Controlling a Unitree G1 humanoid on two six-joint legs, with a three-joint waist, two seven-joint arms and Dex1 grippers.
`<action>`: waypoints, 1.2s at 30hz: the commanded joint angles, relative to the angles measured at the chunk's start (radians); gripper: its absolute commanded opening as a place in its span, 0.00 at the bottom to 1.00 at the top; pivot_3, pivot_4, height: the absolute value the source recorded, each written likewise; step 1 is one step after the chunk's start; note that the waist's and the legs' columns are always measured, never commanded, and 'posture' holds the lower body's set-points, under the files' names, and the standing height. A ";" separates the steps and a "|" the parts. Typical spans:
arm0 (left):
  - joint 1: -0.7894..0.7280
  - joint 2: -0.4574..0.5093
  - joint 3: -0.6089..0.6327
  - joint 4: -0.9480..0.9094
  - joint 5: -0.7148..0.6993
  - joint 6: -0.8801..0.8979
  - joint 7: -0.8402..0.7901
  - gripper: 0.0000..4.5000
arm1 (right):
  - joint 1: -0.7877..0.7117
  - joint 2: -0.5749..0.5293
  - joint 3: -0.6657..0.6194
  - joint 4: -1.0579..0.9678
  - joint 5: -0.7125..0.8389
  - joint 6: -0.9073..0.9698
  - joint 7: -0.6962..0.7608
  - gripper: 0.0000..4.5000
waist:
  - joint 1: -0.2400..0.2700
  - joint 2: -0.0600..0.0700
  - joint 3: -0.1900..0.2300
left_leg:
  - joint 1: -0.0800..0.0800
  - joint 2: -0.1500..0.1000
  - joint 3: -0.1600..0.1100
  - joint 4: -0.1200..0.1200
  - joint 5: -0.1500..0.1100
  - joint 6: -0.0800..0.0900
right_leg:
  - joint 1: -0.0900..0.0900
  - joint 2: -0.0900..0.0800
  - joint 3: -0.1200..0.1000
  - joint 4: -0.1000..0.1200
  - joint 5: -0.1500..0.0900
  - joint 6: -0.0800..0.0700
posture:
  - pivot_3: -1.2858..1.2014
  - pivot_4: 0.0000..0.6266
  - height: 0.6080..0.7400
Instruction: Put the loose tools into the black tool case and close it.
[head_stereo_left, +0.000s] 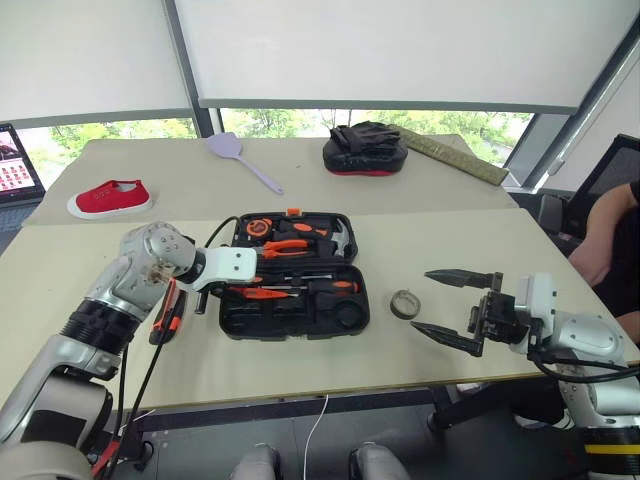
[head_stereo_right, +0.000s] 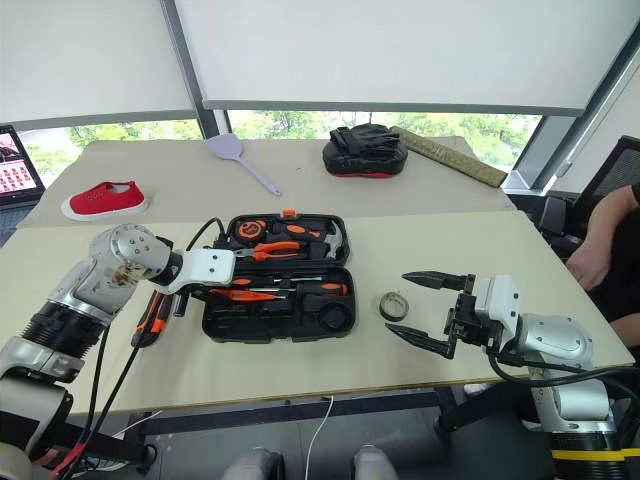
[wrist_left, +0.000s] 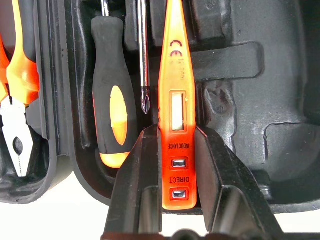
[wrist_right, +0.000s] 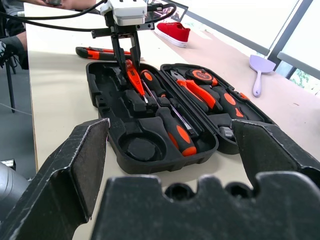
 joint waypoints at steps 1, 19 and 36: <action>0.023 -0.020 -0.031 -0.049 -0.001 0.045 -0.034 0.11 | -0.004 -0.009 -0.020 -0.019 0.009 -0.001 -0.003 1.00 | 0.004 0.000 0.000 | 0.000 0.000 0.000 0.000 0.000 0.000 | 0.000 0.000 0.000 0.000 0.000 0.000 | 0.52 0.24 1.00; -0.008 -0.069 -0.057 -0.141 0.019 0.167 -0.071 0.11 | -0.011 0.014 0.005 -0.018 0.002 0.001 -0.013 1.00 | 0.024 0.000 0.000 | -0.002 -0.001 -0.001 0.000 0.000 0.000 | 0.000 -0.001 0.000 -0.002 0.001 -0.001 | 0.52 0.24 1.00; 0.047 -0.063 -0.033 -0.148 0.007 0.201 -0.033 0.45 | -0.018 0.012 0.014 -0.013 0.004 0.004 -0.012 1.00 | 0.008 0.000 0.000 | -0.001 0.000 -0.001 0.000 0.000 0.000 | 0.000 0.001 0.000 -0.001 0.000 -0.001 | 0.52 0.24 1.00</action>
